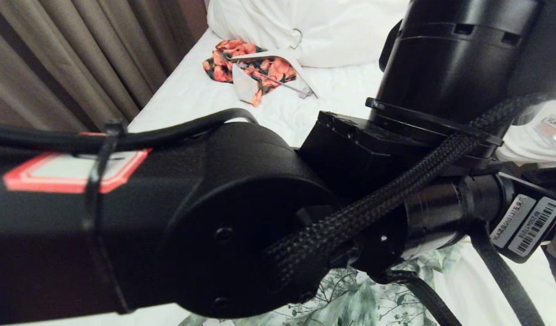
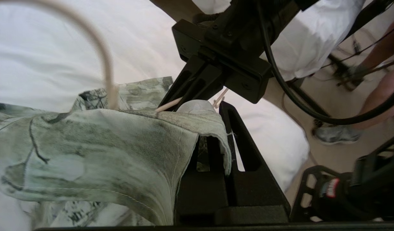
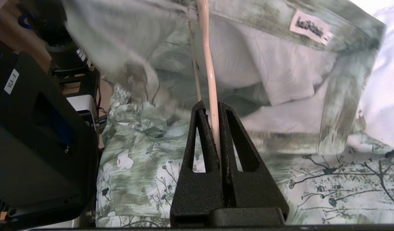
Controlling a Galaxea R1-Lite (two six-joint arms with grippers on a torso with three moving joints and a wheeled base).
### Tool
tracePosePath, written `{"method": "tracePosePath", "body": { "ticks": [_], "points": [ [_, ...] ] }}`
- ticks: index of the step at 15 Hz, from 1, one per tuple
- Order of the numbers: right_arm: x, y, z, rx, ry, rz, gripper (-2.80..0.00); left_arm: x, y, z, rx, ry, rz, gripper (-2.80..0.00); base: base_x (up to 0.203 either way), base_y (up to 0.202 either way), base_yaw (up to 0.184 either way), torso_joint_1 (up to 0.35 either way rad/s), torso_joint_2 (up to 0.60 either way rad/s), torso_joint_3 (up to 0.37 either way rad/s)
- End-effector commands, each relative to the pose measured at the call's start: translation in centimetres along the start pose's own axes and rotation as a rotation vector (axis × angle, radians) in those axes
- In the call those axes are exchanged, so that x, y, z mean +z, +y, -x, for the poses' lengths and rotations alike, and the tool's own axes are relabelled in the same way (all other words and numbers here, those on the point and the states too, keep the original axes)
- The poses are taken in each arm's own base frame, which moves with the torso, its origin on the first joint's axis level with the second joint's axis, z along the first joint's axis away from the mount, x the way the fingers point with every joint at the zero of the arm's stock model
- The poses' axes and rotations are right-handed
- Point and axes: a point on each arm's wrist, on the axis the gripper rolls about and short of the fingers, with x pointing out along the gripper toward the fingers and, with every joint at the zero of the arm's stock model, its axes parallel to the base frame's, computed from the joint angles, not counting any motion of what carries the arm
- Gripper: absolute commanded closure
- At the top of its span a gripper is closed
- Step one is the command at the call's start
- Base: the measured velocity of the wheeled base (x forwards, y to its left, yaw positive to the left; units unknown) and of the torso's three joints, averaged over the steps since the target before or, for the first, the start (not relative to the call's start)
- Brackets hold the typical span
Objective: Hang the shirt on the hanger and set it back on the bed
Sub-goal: Hook one side of the shirt onto the hanger
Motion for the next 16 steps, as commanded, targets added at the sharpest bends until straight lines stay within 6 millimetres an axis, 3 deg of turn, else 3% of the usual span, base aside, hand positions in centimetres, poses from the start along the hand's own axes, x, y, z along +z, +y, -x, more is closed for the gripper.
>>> {"method": "tracePosePath", "body": {
  "ticks": [1,5,6,12,16],
  "points": [
    [0.1,0.0,0.0,0.005,-0.006,0.007,0.00,-0.6,-0.8,-0.9,-0.009,0.017,-0.025,0.00,0.000,0.000,0.000,0.000,0.00,0.000],
    [0.1,0.1,0.2,0.008,-0.018,0.005,0.00,-0.9,-0.9,-1.2,0.037,0.023,-0.032,0.00,0.000,0.000,0.000,0.000,0.00,0.000],
    [0.1,0.1,0.2,0.009,-0.021,0.004,0.00,-0.6,-0.9,-1.0,0.039,0.016,-0.033,-2.80,0.000,0.000,0.000,0.000,0.00,0.000],
    [-0.1,0.0,0.3,0.018,-0.039,-0.004,0.00,-1.1,-1.2,-0.6,0.036,0.038,-0.047,-2.80,0.000,0.000,0.000,0.000,0.00,0.000],
    [-0.1,0.0,0.5,0.013,-0.040,-0.005,0.00,-2.6,-1.1,-0.3,0.084,0.098,-0.062,-2.80,0.000,0.000,0.000,0.000,0.00,0.000]
  ]
}}
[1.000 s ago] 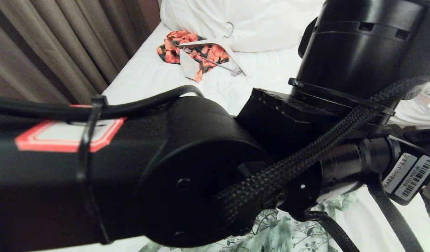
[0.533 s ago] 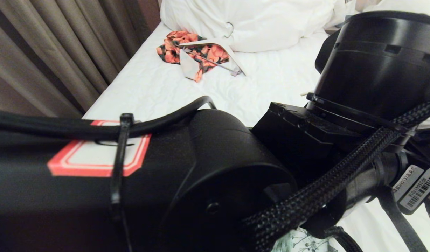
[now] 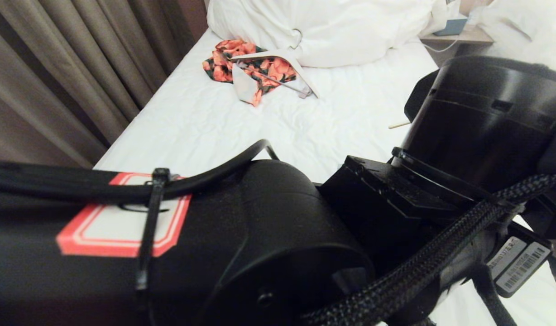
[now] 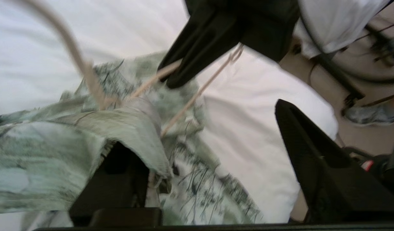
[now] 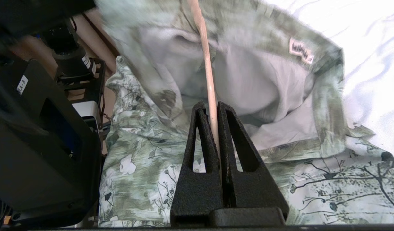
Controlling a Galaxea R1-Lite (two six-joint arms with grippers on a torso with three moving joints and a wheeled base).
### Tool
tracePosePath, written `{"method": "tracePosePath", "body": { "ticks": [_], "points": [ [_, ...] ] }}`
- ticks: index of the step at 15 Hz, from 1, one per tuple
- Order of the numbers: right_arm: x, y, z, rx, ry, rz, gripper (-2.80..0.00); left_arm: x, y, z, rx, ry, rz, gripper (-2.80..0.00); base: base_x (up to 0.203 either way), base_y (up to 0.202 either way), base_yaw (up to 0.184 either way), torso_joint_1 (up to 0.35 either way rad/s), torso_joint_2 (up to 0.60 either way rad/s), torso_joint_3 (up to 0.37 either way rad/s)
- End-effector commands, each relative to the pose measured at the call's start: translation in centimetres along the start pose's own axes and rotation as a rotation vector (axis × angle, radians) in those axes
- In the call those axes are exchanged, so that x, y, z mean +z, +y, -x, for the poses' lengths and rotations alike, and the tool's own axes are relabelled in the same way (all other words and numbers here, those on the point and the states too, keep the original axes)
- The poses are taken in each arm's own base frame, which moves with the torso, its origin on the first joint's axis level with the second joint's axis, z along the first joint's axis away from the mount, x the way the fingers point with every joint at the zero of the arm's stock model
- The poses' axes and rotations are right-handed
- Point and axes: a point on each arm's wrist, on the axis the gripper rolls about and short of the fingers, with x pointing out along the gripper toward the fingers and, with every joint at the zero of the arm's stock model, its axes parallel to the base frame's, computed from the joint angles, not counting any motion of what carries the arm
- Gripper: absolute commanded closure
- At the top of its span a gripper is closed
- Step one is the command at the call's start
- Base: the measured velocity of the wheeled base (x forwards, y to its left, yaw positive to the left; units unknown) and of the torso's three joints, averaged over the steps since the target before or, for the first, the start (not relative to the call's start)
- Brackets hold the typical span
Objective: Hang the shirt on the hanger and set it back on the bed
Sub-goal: Hook one side of the shirt onto the hanger
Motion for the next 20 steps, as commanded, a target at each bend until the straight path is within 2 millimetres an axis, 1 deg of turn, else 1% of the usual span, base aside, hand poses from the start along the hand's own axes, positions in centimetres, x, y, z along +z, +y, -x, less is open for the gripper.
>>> {"method": "tracePosePath", "body": {
  "ticks": [1,3,9,13,16,18,20],
  "points": [
    [-0.1,0.0,0.1,0.005,-0.009,0.001,0.00,-0.4,0.2,0.6,0.008,0.014,-0.003,-2.80,0.000,0.000,0.000,0.000,0.00,0.000],
    [0.0,-0.1,0.1,0.002,-0.010,0.001,0.00,-0.3,0.2,0.8,0.029,0.013,-0.002,-2.80,0.000,0.000,0.000,0.000,0.00,0.000],
    [-0.2,-0.3,0.5,-0.010,-0.014,-0.003,0.00,-0.4,-2.2,1.1,0.018,0.011,-0.030,-2.80,0.000,0.000,0.000,0.000,0.00,0.000],
    [-0.1,-0.4,0.6,0.000,-0.033,-0.003,0.00,-1.4,-4.9,-0.2,-0.024,0.036,-0.079,-2.80,0.000,0.000,0.000,0.000,0.00,0.000],
    [-0.3,-0.3,0.5,0.016,-0.049,-0.011,0.00,-2.3,-6.1,-0.7,-0.037,0.062,-0.102,-2.80,0.000,0.000,0.000,0.000,0.00,0.000],
    [-0.7,-0.1,0.4,0.068,-0.115,-0.033,0.00,-1.7,-5.9,-0.4,-0.035,0.040,-0.124,-2.80,0.000,0.000,0.000,0.000,0.00,0.000],
    [-1.5,0.0,0.3,0.073,-0.115,-0.059,0.00,-1.3,-5.7,-0.2,-0.020,0.028,-0.123,-2.80,0.000,0.000,0.000,0.000,0.00,0.000]
  ]
}}
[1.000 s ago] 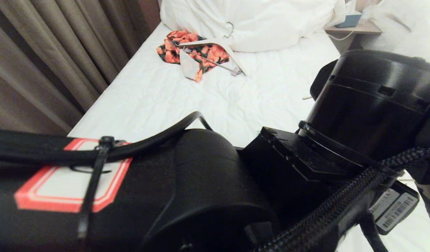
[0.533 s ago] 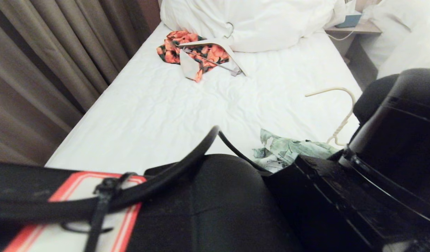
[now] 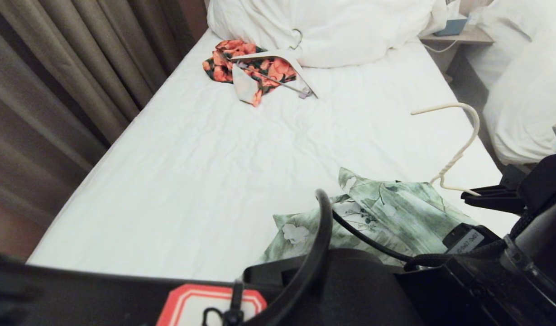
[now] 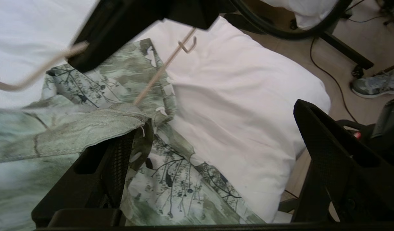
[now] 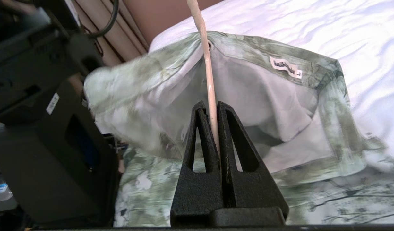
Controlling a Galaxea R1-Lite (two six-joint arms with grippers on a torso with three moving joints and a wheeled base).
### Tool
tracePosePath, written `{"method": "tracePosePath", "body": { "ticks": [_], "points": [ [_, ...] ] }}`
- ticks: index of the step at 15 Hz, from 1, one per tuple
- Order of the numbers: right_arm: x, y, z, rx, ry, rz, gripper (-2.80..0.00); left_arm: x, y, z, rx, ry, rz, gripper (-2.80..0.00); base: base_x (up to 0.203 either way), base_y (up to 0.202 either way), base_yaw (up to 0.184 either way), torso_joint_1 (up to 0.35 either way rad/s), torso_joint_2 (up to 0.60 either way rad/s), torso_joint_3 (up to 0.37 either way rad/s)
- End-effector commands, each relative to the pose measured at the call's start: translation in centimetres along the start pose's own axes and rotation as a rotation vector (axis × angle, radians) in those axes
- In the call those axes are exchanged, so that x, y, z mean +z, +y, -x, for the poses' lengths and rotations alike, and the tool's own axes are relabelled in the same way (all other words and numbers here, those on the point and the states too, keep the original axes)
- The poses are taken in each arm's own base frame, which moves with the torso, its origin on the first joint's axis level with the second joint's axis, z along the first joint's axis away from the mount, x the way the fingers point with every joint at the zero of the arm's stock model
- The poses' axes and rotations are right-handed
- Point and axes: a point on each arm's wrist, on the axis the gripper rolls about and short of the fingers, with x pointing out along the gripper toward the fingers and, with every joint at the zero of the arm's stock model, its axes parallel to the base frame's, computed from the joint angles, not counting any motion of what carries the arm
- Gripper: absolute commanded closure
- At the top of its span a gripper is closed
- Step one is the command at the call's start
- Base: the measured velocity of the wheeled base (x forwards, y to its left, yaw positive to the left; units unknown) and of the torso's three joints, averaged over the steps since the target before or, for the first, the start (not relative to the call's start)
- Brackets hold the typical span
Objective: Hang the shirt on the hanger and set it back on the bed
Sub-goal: Hook one side of the shirt onto the hanger
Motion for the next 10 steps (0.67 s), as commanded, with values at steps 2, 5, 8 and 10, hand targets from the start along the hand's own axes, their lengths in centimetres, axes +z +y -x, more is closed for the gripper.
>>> {"method": "tracePosePath", "body": {
  "ticks": [2,5,8,10],
  "points": [
    [-1.5,-0.4,-0.1,0.006,-0.008,0.004,0.00,0.8,0.6,0.8,0.023,-0.027,0.012,-2.80,0.000,0.000,0.000,0.000,0.00,0.000],
    [-2.8,-0.6,-0.4,0.017,-0.008,0.023,0.00,1.7,0.9,2.0,0.027,-0.053,0.012,-2.80,0.000,0.000,0.000,0.000,0.00,0.000],
    [-3.9,-0.5,-1.2,0.043,-0.009,0.037,0.00,2.4,1.1,2.4,0.049,-0.065,-0.024,-2.80,0.000,0.000,0.000,0.000,0.00,0.000],
    [-3.9,-0.4,-1.2,0.043,-0.010,0.046,0.00,1.8,0.6,2.4,0.036,-0.029,-0.041,-2.80,0.000,0.000,0.000,0.000,0.00,0.000]
  ]
}}
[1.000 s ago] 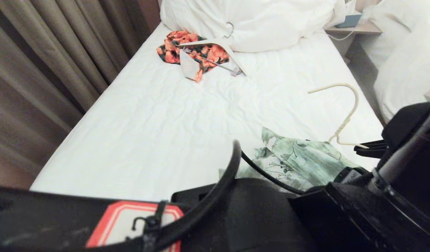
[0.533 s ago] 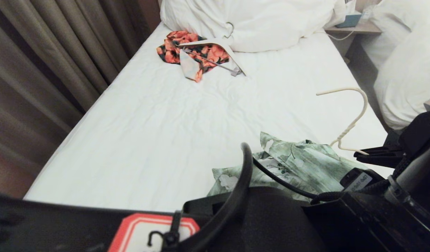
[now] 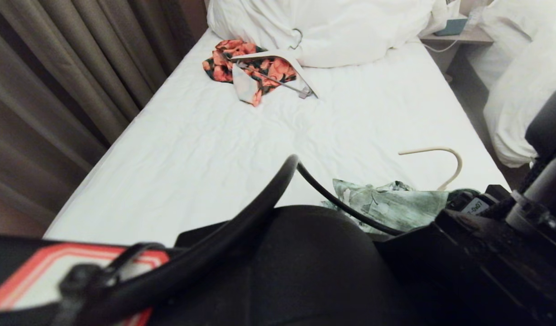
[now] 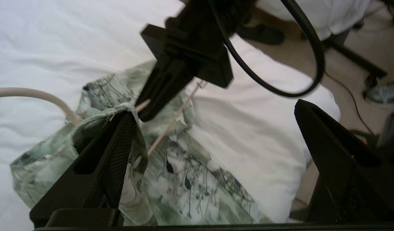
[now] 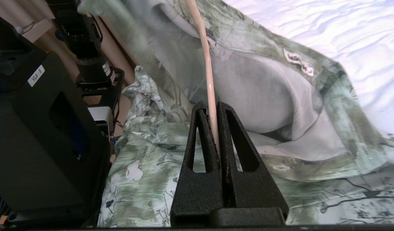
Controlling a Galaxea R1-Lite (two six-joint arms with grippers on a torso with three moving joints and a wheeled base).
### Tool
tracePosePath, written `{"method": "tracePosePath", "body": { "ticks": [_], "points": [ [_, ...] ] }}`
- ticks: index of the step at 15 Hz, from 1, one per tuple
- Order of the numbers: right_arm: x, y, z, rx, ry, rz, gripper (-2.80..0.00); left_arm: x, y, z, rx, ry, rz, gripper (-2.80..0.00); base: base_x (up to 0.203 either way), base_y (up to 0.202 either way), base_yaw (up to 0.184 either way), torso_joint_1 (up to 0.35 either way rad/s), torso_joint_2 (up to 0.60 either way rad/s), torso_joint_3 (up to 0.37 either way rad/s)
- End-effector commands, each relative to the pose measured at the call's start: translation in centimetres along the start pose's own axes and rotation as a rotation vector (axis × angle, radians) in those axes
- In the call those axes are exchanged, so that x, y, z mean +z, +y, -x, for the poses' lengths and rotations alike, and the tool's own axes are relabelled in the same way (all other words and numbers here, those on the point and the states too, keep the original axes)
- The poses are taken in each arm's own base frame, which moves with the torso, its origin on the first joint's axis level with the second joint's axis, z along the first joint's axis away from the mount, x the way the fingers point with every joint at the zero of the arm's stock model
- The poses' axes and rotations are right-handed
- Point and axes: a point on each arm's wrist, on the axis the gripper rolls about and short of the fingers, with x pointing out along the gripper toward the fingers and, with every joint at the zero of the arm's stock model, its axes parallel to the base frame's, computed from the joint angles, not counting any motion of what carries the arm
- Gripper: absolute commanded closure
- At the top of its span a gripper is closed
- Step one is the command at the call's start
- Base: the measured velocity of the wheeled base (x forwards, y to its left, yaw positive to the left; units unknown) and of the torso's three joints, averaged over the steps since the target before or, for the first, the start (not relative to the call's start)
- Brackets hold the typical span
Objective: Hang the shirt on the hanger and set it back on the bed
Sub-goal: Hook one side of the shirt onto the hanger
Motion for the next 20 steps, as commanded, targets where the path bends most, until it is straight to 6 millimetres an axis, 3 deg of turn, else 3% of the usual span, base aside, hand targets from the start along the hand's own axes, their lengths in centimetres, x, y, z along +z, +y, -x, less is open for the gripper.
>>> {"method": "tracePosePath", "body": {
  "ticks": [1,3,8,11,17,20],
  "points": [
    [0.0,0.1,0.0,0.006,-0.007,0.003,0.00,-0.3,0.0,0.1,0.001,0.017,-0.007,-2.80,0.000,0.000,0.000,0.000,0.00,0.000],
    [0.1,0.2,0.0,0.005,-0.007,0.008,0.00,-0.4,0.3,0.1,0.008,0.024,-0.007,-2.80,0.000,0.000,0.000,0.000,0.00,0.000],
    [0.2,0.0,0.0,0.004,-0.007,0.014,0.00,-2.8,-0.8,-1.0,-0.020,0.115,-0.129,-2.80,0.000,0.000,0.000,0.000,0.00,0.000],
    [0.2,-0.1,0.4,-0.010,-0.006,0.014,0.00,-3.5,-0.8,-0.6,-0.048,0.243,-0.202,-2.80,0.000,0.000,0.000,0.000,0.00,0.000],
    [0.4,-0.3,0.7,-0.021,-0.006,0.021,0.00,-3.4,-0.4,-0.2,-0.100,0.362,-0.212,-2.80,0.000,0.000,0.000,0.000,0.00,0.000],
    [0.6,-0.2,0.6,-0.018,-0.006,0.026,0.00,-3.4,0.0,1.3,-0.232,0.444,-0.162,-2.80,0.000,0.000,0.000,0.000,0.00,0.000]
  ]
}}
